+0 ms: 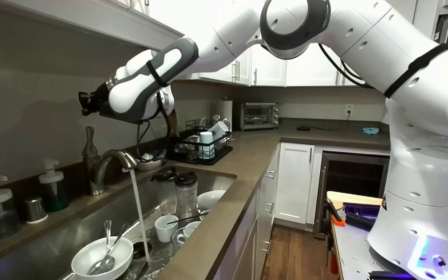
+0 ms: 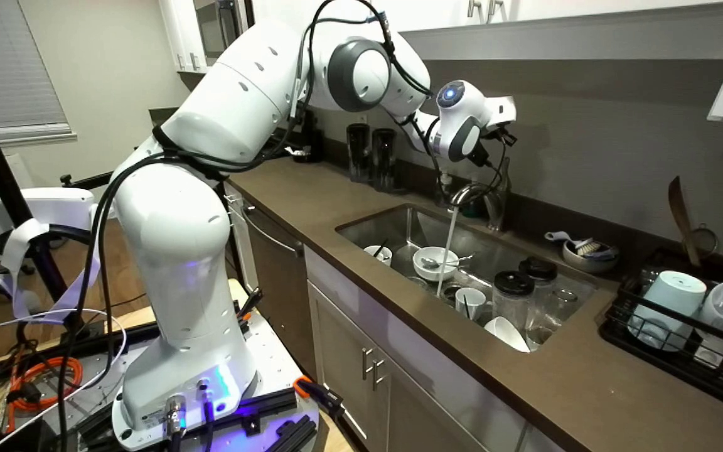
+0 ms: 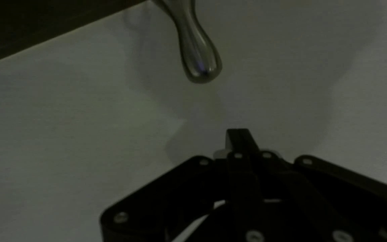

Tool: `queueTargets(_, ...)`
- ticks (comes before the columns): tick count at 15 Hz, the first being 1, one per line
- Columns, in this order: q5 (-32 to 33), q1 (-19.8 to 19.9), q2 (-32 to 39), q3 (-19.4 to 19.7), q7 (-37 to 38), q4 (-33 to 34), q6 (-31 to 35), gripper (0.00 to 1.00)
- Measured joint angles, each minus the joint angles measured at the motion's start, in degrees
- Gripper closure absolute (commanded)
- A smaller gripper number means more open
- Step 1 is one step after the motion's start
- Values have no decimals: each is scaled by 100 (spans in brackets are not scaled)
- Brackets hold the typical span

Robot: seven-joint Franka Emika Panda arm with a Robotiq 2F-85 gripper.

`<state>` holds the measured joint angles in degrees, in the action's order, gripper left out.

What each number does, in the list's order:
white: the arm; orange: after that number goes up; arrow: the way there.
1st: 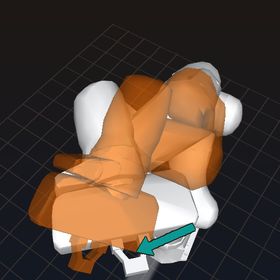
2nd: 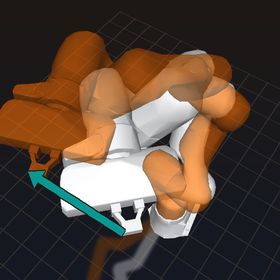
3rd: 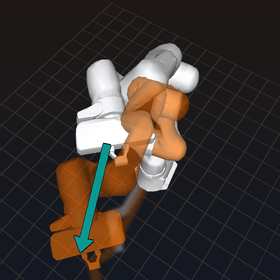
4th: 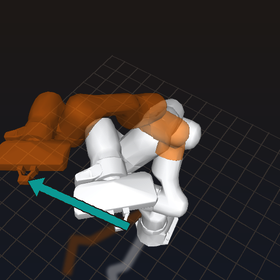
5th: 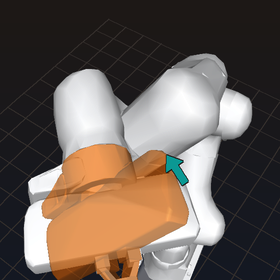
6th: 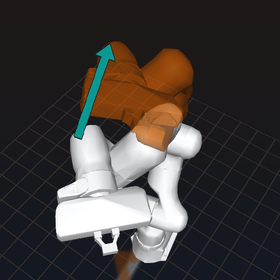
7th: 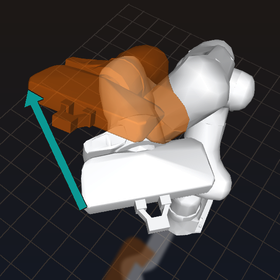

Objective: Open the tap then close the tap then open the tap again

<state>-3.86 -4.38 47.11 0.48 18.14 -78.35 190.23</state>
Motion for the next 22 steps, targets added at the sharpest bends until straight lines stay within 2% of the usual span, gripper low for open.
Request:
queueTargets(7, 24, -117, 212, 255, -108, 126, -222, 100)
queueTargets(17, 32, -161, 425, 209, -220, 546, -634, 100)
queueTargets(22, 32, -371, 436, 526, -219, 625, -845, 100)
